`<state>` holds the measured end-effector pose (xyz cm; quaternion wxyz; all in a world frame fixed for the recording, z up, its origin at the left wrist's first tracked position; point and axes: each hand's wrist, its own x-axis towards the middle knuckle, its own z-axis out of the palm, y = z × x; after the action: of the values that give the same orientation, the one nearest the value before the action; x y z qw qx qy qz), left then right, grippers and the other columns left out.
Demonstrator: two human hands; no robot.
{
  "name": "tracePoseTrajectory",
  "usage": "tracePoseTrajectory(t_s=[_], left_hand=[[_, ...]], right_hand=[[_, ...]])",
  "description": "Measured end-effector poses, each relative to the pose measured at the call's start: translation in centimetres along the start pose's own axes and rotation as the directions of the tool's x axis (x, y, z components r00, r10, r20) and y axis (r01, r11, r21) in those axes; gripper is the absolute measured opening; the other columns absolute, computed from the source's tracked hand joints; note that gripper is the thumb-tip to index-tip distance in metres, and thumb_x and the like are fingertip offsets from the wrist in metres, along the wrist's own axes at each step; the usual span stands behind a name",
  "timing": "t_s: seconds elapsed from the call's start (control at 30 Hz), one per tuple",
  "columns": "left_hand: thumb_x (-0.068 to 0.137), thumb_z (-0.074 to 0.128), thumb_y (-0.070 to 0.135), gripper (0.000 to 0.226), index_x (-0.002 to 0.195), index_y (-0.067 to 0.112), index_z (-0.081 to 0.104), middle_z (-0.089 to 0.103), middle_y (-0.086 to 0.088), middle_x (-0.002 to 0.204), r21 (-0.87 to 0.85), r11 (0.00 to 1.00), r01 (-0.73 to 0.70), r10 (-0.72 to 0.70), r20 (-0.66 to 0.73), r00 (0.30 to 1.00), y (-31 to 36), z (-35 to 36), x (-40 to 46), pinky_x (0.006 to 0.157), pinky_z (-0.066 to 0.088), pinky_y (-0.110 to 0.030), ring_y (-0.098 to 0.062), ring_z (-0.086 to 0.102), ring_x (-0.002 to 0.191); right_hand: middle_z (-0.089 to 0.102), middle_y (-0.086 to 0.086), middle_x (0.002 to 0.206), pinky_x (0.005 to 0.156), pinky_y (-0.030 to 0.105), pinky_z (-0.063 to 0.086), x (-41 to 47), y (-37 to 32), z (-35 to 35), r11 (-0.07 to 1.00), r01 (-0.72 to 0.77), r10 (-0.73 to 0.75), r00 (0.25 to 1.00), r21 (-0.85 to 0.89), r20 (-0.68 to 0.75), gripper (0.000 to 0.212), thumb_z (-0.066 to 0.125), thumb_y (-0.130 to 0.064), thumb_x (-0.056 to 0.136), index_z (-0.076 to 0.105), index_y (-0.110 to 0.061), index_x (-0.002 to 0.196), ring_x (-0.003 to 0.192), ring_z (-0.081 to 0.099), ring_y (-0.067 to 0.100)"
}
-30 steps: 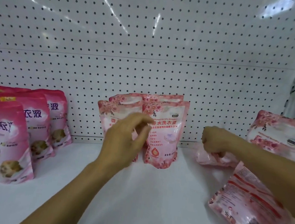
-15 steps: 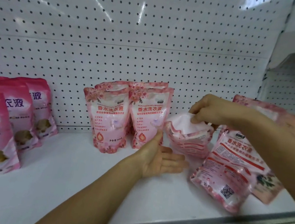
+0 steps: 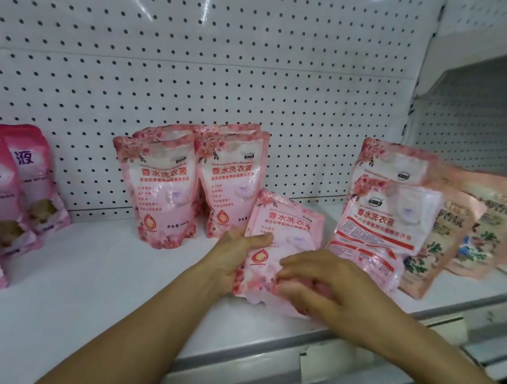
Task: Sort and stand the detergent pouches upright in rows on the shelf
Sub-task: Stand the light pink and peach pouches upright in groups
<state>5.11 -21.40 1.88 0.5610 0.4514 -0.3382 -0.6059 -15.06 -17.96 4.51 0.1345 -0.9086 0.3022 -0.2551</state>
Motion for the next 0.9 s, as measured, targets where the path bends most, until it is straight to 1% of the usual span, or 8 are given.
tracePoseTrajectory(t_s=[0.13,0.3,0.37,0.47,0.57,0.67,0.8,0.9], left_hand=[[0.09,0.066,0.005,0.032,0.121,0.011,0.063,0.074,-0.017,0.11,0.081,0.981,-0.179,0.176,0.034,0.984,0.6,0.3,-1.8,0.079,0.06,-0.047,-0.035,0.073,0.095],[0.077,0.071,0.012,0.046,0.122,0.011,0.062,0.073,-0.015,0.112,0.121,0.938,-0.325,0.327,-0.001,0.945,1.0,-0.2,-3.8,0.087,0.057,-0.048,-0.033,0.072,0.102],[0.074,0.071,0.014,0.048,0.121,0.011,0.062,0.074,-0.012,0.11,0.128,0.921,-0.368,0.378,-0.057,0.924,1.2,-0.9,-4.2,0.085,0.058,-0.046,-0.031,0.072,0.1],[0.074,0.069,0.014,0.047,0.121,0.013,0.062,0.076,-0.007,0.107,0.118,0.901,-0.418,0.432,-0.132,0.892,1.7,-2.0,-4.4,0.076,0.062,-0.04,-0.026,0.074,0.096],[0.076,0.069,0.013,0.046,0.122,0.015,0.062,0.077,-0.004,0.105,0.139,0.878,-0.457,0.477,-0.182,0.86,2.1,-2.8,-4.5,0.07,0.062,-0.035,-0.023,0.075,0.094],[0.084,0.066,0.006,0.038,0.12,0.017,0.063,0.077,-0.002,0.105,0.166,0.867,-0.471,0.498,-0.218,0.839,2.1,-3.5,-4.7,0.071,0.061,-0.035,-0.021,0.075,0.093],[0.087,0.064,0.004,0.032,0.116,0.016,0.066,0.077,-0.004,0.107,0.17,0.869,-0.465,0.495,-0.253,0.831,2.0,-4.3,-5.0,0.077,0.06,-0.041,-0.025,0.074,0.096],[0.086,0.064,0.01,0.024,0.109,0.017,0.069,0.077,-0.004,0.103,0.192,0.856,-0.48,0.515,-0.248,0.82,2.5,-4.7,-5.4,0.07,0.062,-0.035,-0.024,0.075,0.093]], right_hand=[[0.066,-0.017,0.103,0.076,0.009,0.047,0.3,1.0,0.2,0.961,-0.04,0.117,0.955,0.274,-0.271,0.009,0.067,-0.028,0.088,0.074,-0.023,0.092,0.098,0.06,-0.001],[0.062,-0.012,0.107,0.077,0.009,0.048,-0.3,1.4,-0.4,0.94,-0.021,0.165,0.902,0.341,-0.399,0.01,0.068,-0.014,0.088,0.07,-0.019,0.096,0.099,0.059,-0.001],[0.061,-0.008,0.104,0.071,0.011,0.05,-1.0,1.9,-1.1,0.919,-0.044,0.25,0.834,0.392,-0.492,0.009,0.068,-0.014,0.088,0.068,-0.019,0.095,0.094,0.059,0.0],[0.057,0.0,0.107,0.066,0.012,0.051,-1.7,3.4,-2.4,0.836,-0.112,0.476,0.634,0.537,-0.609,0.014,0.068,-0.017,0.088,0.06,-0.021,0.1,0.086,0.058,-0.005],[0.053,0.011,0.113,0.073,0.012,0.052,-2.4,5.1,-2.4,0.727,-0.134,0.644,0.476,0.674,-0.6,0.03,0.067,-0.016,0.09,0.049,-0.016,0.113,0.08,0.055,-0.01],[0.051,0.014,0.122,0.087,0.04,0.055,-2.6,5.9,-1.7,0.627,-0.157,0.747,0.399,0.763,-0.532,0.04,0.067,-0.014,0.089,0.043,-0.017,0.121,0.088,0.056,0.002],[0.058,-0.002,0.109,0.083,0.034,0.053,-2.4,6.0,-1.3,0.539,-0.123,0.794,0.404,0.833,-0.454,0.049,0.065,-0.013,0.091,0.04,-0.012,0.133,0.086,0.058,-0.001],[0.063,0.001,0.107,0.084,0.041,0.055,-2.1,6.5,-1.1,0.475,-0.144,0.824,0.417,0.868,-0.382,0.045,0.066,-0.018,0.091,0.046,-0.014,0.131,0.089,0.065,0.011]])
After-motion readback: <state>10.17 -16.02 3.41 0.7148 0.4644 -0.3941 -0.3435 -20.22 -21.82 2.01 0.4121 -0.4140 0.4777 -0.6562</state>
